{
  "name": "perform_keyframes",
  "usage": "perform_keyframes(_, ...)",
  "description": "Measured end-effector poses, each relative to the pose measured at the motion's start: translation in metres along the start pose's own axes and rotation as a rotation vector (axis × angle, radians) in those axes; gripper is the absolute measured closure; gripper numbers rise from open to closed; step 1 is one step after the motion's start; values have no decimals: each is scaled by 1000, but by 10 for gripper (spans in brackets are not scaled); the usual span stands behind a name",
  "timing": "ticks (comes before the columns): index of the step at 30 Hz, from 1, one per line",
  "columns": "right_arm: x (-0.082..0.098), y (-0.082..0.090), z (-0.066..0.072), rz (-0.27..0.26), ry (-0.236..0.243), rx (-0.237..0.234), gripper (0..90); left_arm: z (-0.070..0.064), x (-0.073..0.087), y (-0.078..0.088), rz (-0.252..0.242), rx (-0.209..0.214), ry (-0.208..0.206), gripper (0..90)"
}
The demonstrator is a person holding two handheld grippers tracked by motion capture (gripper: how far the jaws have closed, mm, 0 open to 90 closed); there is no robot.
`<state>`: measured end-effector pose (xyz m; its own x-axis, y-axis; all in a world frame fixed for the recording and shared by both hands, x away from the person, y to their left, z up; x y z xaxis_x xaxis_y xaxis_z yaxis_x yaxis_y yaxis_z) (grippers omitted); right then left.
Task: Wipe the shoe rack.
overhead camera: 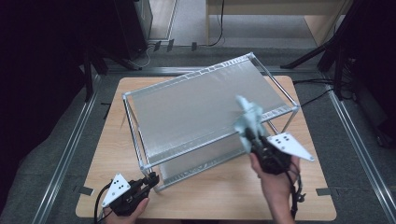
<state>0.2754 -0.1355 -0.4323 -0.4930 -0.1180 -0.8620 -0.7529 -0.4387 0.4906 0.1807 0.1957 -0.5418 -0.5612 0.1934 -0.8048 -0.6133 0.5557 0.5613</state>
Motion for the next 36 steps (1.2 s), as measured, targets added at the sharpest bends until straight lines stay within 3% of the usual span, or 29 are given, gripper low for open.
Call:
perform_keyframes(4,8,-6,61,22,76,-127,809,-5,0,-2,2,14,-13,781)
perform_keyframes(6,15,-7,100,40,146,-211,807,-7,0,-3,5,20,-21,781)
perform_keyframes(9,24,-6,143,55,238,-315,805,-11,0,-4,10,27,-36,782)
perform_keyframes(12,26,-8,153,49,275,-321,807,-10,0,-4,12,31,-41,783)
perform_keyframes(15,23,-10,134,49,234,-315,807,-10,0,-4,11,33,-45,784)
perform_keyframes(17,20,-9,111,35,214,-261,808,-10,0,-4,12,35,-48,784)
perform_keyframes(18,18,-7,82,17,169,-186,809,-10,0,-4,11,36,-50,784)
perform_keyframes(19,18,-7,82,17,169,-186,809,-10,0,-4,11,35,-51,784)
perform_keyframes(22,12,-7,31,2,102,-72,808,-10,0,-4,11,34,-52,784)
perform_keyframes(25,10,-8,-25,-1,2,41,807,-10,0,-4,13,33,-56,785)
perform_keyframes(26,13,-9,-47,7,-43,104,809,-10,0,-4,12,33,-57,785)
perform_keyframes(29,25,-15,-87,42,-128,166,810,-9,0,-5,11,38,-54,785)
perform_keyframes(32,42,-33,-109,132,-153,177,812,-10,0,-5,10,46,-52,784)
perform_keyframes(34,56,-51,-111,198,-149,164,811,-12,0,-5,13,54,-56,784)
perform_keyframes(35,67,-67,-106,246,-123,150,808,-13,0,-6,14,58,-61,784)
perform_keyframes(36,67,-67,-106,246,-123,150,808,-14,1,-6,15,56,-65,784)
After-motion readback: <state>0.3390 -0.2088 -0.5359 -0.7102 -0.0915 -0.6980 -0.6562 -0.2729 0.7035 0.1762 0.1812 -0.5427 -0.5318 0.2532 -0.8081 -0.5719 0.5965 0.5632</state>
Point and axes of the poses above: each handheld gripper's, and its own axes: y roughly backward along the jaws, x roughly out of its underside, z roughly to its left, the point moved 5 cm from there along -y, roughly forward along the jaws, and after that the axes turned 14 degrees about z, right-handed, at the moved point
